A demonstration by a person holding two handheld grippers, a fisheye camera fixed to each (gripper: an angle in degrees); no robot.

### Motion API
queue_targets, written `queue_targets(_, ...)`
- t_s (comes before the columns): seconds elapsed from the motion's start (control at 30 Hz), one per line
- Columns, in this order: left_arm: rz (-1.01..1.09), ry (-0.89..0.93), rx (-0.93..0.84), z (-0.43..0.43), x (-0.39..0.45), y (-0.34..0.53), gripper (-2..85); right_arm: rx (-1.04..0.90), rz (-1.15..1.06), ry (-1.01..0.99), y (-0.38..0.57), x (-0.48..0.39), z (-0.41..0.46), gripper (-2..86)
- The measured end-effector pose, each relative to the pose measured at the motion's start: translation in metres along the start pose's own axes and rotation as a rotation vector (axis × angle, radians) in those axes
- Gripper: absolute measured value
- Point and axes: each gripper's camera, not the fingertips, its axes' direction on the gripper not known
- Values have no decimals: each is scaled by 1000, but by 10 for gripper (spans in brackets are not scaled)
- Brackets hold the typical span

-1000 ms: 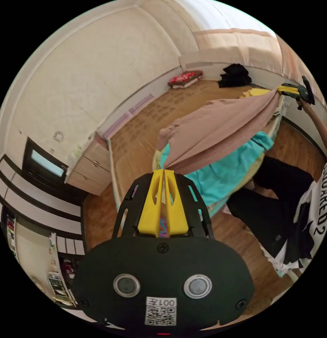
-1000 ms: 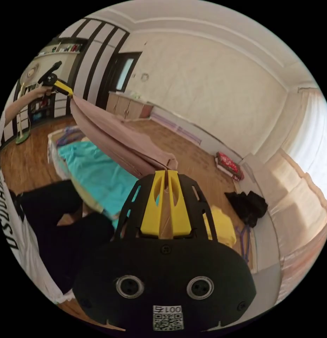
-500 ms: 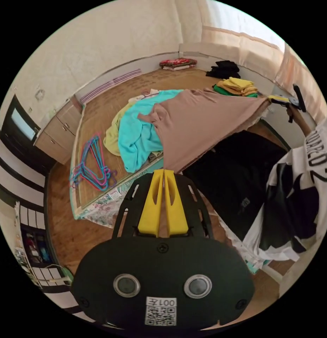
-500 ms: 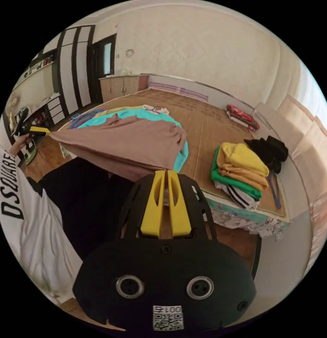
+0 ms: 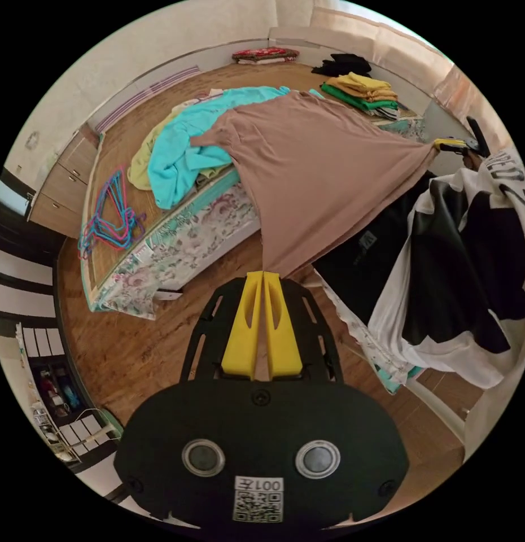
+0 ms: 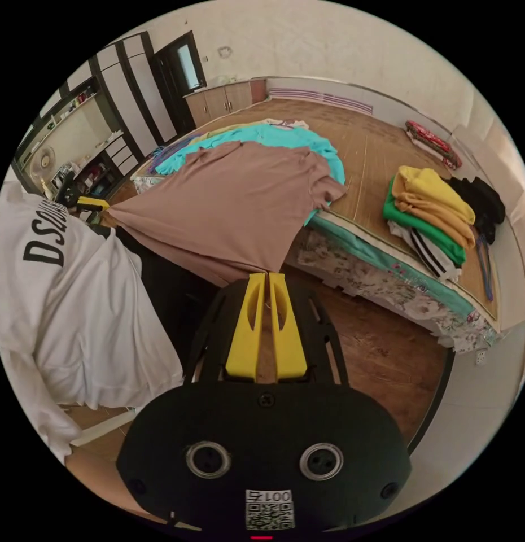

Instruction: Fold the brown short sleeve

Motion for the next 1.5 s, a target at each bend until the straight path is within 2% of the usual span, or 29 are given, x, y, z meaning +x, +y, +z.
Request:
queue_targets(0.13,59,29,-101,33,9,-24,-10,-65,-16,-36,-11,16,22,8)
queue_targets(0.27,42,221,-145,86,22,-39,-10,-117,39,-176,-5,40,54,11)
queue_targets(0.4,-5,212,-292,135,38,-36,-10,-181,112,-206,9,54,81,15)
queue_targets(0.53,-81,187,-310,135,21,-46,-10,-172,165,-174,4,80,72,28)
queue_targets(0.63,-98,114,-140,111,-1,-101,-10,19,193,-70,-32,107,55,51)
queue_targets(0.7,22,33,28,95,2,-172,-10,147,180,-5,-78,127,58,65)
queue_targets(0.8,216,-20,162,96,29,-274,-10,245,141,31,-141,151,82,76)
queue_targets(0.97,402,16,311,127,89,-422,-10,201,226,-21,-215,205,150,100)
queue_targets(1.07,471,25,296,157,126,-494,-10,137,244,-69,-234,222,187,92)
queue_targets(1.13,446,19,285,174,141,-529,-10,108,248,-60,-239,224,200,62)
queue_targets(1.3,415,121,235,214,170,-601,-10,203,223,61,-229,212,186,14)
queue_targets(1.5,375,74,110,261,185,-639,-10,262,290,205,-205,216,162,5)
